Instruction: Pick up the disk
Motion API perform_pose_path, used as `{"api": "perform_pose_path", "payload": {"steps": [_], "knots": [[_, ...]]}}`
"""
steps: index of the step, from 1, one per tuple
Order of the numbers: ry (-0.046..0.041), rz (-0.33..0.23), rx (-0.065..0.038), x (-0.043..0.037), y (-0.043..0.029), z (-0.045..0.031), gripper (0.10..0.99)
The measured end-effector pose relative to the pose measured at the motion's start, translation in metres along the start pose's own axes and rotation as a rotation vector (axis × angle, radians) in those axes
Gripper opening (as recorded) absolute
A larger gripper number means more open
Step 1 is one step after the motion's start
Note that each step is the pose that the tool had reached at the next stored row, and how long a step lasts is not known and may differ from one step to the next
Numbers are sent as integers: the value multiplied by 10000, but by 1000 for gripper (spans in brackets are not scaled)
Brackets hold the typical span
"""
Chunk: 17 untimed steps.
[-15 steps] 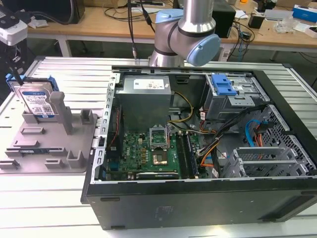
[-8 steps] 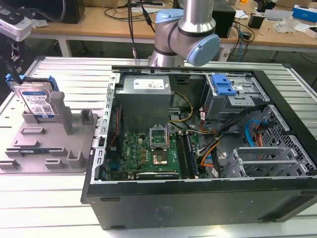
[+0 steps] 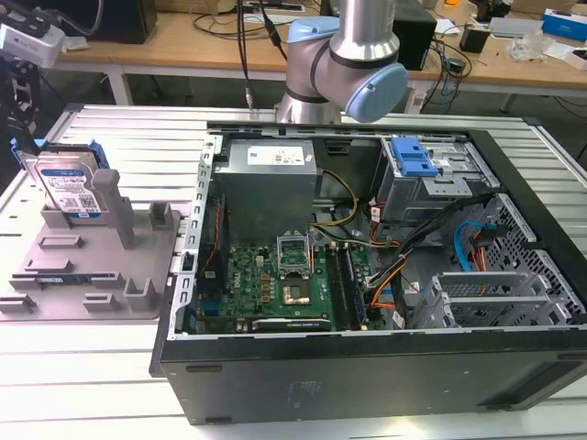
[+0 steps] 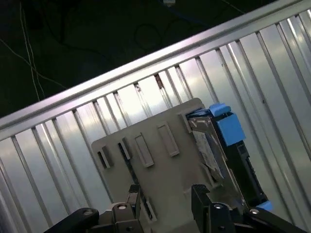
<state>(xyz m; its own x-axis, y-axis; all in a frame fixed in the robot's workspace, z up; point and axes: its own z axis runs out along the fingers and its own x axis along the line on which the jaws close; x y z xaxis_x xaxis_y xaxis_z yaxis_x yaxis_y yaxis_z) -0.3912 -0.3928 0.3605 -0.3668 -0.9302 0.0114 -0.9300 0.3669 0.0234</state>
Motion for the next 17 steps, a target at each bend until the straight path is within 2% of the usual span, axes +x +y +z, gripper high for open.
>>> {"api": "perform_pose_path", "payload": {"steps": [11,12,13,17], "knots": [[67,-2456,57,0,0,13,541],[80,-2788,67,0,0,15,541],[145,-3009,88,-1,1,18,541],[160,-3049,88,-1,0,16,541]]}}
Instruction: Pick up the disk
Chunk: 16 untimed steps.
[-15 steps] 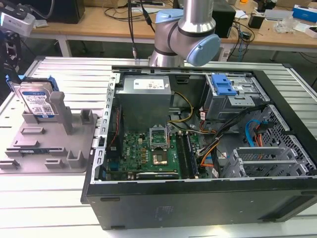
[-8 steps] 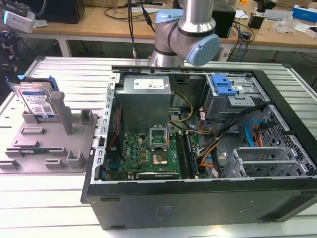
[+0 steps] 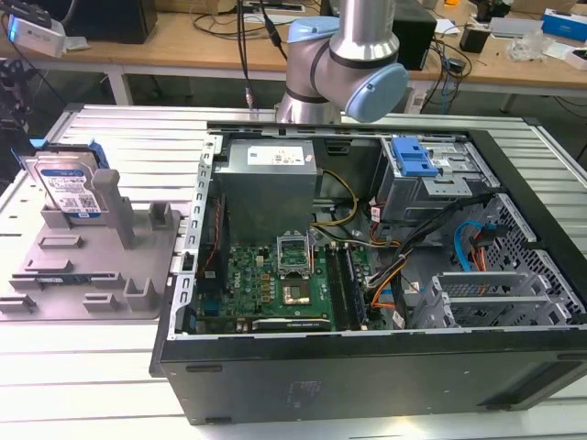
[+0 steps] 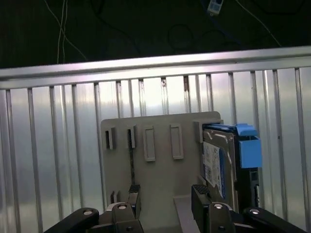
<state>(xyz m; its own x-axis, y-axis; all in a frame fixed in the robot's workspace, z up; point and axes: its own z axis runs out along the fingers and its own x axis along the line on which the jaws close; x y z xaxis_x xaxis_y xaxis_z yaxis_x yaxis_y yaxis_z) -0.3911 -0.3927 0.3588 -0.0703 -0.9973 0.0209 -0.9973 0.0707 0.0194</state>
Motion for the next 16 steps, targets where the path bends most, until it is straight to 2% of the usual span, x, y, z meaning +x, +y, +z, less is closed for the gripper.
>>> {"api": "perform_pose_path", "payload": {"steps": [1,4,5,8,9,12,16], "knots": [[2,-114,8,0,-1,0,541],[20,-1107,35,-3,0,0,541],[20,-1116,36,-35,2,-1,541],[33,-1116,36,-225,15,1,541],[34,-1108,35,-256,18,2,541],[32,-996,35,-292,20,7,541],[22,-474,23,-294,20,10,541]]}}
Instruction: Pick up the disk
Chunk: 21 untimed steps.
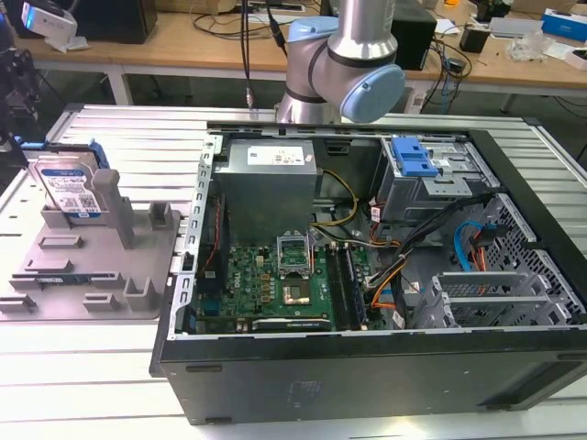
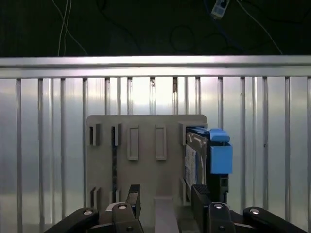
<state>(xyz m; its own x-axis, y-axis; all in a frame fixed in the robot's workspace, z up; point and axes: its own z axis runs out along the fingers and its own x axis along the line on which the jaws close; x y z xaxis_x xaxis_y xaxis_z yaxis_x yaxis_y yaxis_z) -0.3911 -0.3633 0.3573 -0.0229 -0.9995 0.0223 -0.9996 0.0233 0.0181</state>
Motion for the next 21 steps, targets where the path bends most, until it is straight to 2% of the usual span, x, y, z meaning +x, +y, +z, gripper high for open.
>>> {"api": "perform_pose_path", "payload": {"steps": [2,4,5,7,11,13,21], "knots": [[-3,100,-2,-18,2,0,541],[-3,98,-1,-82,12,0,541],[-3,100,-3,-159,34,-3,541],[-3,98,5,-232,96,-3,541],[-3,86,12,-313,200,-2,541],[-2,34,13,-365,226,-2,541],[1,-112,16,-405,227,14,541]]}}
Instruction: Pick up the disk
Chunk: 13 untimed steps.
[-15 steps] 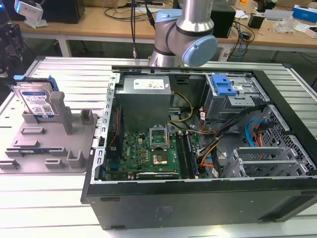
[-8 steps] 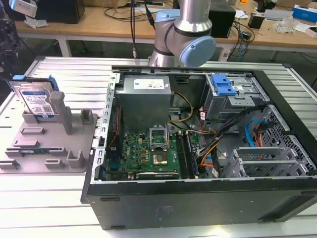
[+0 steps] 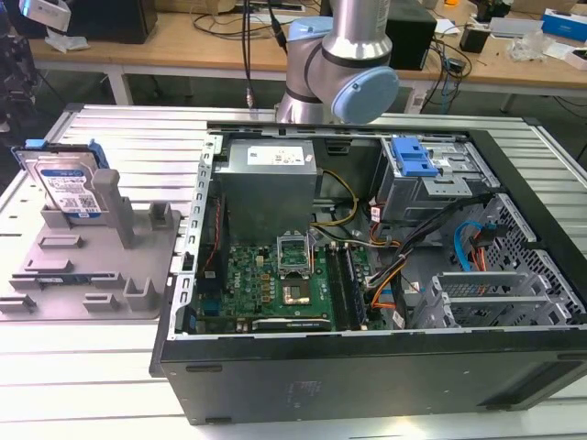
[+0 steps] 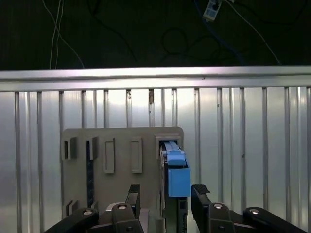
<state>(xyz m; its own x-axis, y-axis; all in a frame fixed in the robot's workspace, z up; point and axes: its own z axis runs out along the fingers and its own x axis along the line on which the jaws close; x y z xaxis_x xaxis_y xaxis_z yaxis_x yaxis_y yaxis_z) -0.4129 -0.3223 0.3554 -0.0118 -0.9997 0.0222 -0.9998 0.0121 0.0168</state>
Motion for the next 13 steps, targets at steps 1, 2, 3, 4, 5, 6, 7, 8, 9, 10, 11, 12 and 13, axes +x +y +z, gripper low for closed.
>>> {"api": "perform_pose_path", "payload": {"steps": [1,2,3,4,5,6,7,8,9,10,11,12,13], "knots": [[0,-23,0,-10,0,1,541],[1,-38,0,-20,0,2,541],[1,-54,1,-30,0,7,541],[1,-71,2,-39,0,13,541],[0,-88,3,-49,0,23,541],[2,-103,4,-57,0,33,541],[4,-124,4,-67,0,49,541],[5,-145,2,-73,-1,65,541],[5,-156,3,-76,0,75,541],[5,-163,3,-79,2,84,541],[5,-187,4,-83,5,104,541],[5,-210,5,-84,6,123,541],[6,-228,5,-85,7,138,541]]}}
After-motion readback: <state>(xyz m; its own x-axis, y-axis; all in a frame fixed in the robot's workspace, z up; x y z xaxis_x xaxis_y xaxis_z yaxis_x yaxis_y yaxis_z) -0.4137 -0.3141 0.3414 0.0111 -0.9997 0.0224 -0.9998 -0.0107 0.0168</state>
